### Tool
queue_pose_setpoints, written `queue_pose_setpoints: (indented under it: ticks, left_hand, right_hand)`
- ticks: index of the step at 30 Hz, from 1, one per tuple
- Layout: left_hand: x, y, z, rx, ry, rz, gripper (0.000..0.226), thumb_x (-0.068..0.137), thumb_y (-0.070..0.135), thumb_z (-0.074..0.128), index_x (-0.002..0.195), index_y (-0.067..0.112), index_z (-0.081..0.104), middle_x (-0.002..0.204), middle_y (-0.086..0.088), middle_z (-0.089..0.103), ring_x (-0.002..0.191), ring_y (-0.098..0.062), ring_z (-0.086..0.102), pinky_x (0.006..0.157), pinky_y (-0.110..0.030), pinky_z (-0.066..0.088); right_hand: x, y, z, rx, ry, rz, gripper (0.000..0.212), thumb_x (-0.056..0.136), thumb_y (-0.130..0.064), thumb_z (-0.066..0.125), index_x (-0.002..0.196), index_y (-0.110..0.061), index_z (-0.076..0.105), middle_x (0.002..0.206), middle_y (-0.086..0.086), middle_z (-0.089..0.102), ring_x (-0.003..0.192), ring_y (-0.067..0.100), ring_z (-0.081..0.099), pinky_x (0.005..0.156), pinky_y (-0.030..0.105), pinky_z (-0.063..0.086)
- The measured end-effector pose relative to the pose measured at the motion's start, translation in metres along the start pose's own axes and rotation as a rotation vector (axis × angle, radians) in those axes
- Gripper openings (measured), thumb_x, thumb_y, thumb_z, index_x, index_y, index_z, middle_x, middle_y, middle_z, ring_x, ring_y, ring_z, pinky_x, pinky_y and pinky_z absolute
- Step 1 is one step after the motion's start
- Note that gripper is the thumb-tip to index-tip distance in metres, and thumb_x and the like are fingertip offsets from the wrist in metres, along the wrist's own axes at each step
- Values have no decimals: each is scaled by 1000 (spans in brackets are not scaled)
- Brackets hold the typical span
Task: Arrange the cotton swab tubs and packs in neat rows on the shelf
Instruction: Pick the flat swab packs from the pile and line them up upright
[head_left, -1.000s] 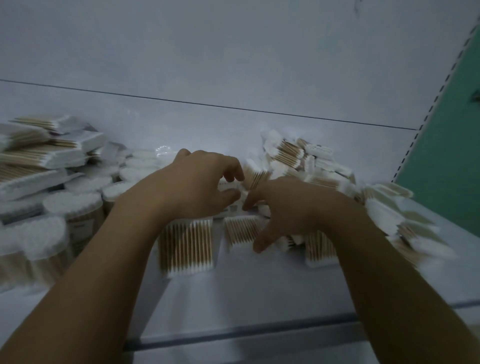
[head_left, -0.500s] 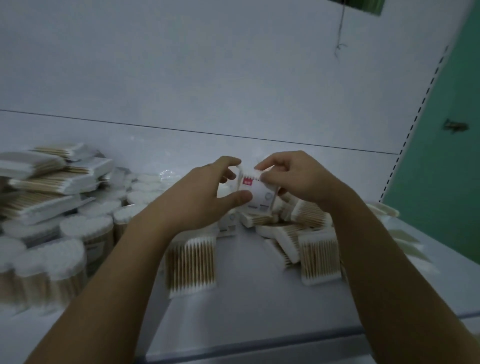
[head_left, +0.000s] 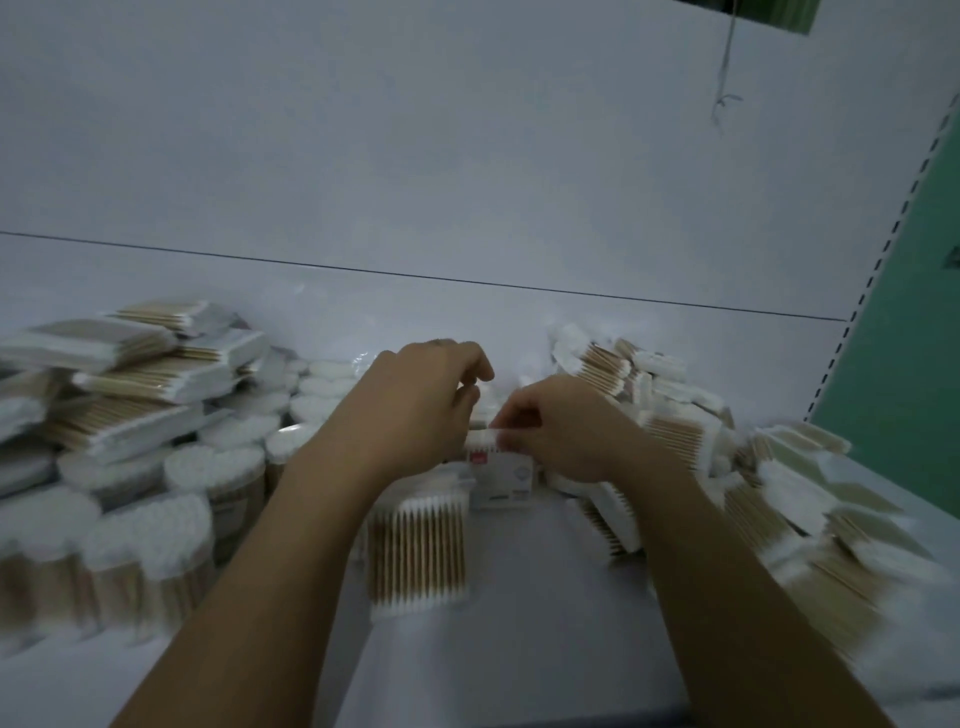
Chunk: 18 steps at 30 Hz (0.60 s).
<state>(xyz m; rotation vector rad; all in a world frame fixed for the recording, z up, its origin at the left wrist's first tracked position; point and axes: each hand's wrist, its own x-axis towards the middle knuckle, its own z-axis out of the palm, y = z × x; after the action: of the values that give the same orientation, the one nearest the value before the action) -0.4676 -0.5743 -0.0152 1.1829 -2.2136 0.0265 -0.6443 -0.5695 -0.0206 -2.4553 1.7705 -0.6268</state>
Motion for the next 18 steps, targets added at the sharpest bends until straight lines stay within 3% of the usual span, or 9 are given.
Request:
queue_pose_setpoints:
  ticks: [3,7,9,13,15,18]
  left_hand:
    - [0,-1,2,52,-55,-9,25,98,23,46,118,29,58,109,10,64,105,-14,57,95,-40,44]
    - [1,-2,3,84,-81,-8,25,98,23,45,120,30,57,109,11,65,107,-12,57,97,-40,42]
    - [1,0,4,90,-87,-3,25,98,25,47,121,30,56,111,11,65,109,-12,56,98,-40,42]
    - [-1,4,6,90,-102,15,25,97,28,51,122,30,57,116,10,64,111,-14,56,98,-38,42]
    - [-1,3,5,93,-91,21,26,97,30,51,123,30,56,117,10,64,111,-14,55,97,-38,42]
    - [-1,2,6,84,-91,31,27,97,32,51,123,30,56,118,10,63,111,-15,56,97,-37,42]
  right_hand:
    - [5,0,16,-8,61,28,14,89,-22,66,100,-16,73,91,-4,61,83,9,54,76,20,41]
    - [7,-3,27,-176,174,67,16,91,-35,64,102,-25,69,96,-2,51,96,16,52,79,29,41]
    - [6,-7,27,-287,174,78,19,92,-40,61,105,-28,69,102,-1,55,99,18,54,77,29,38]
    - [3,-8,13,-241,96,92,29,88,-33,67,116,-26,65,111,1,60,104,20,57,84,30,44]
    - [1,-5,-7,-264,116,117,28,86,-30,68,113,-25,66,108,-1,62,101,18,56,87,32,46]
    - [4,7,-41,-333,130,209,10,85,-28,70,95,-27,69,93,-8,61,87,13,53,77,28,43]
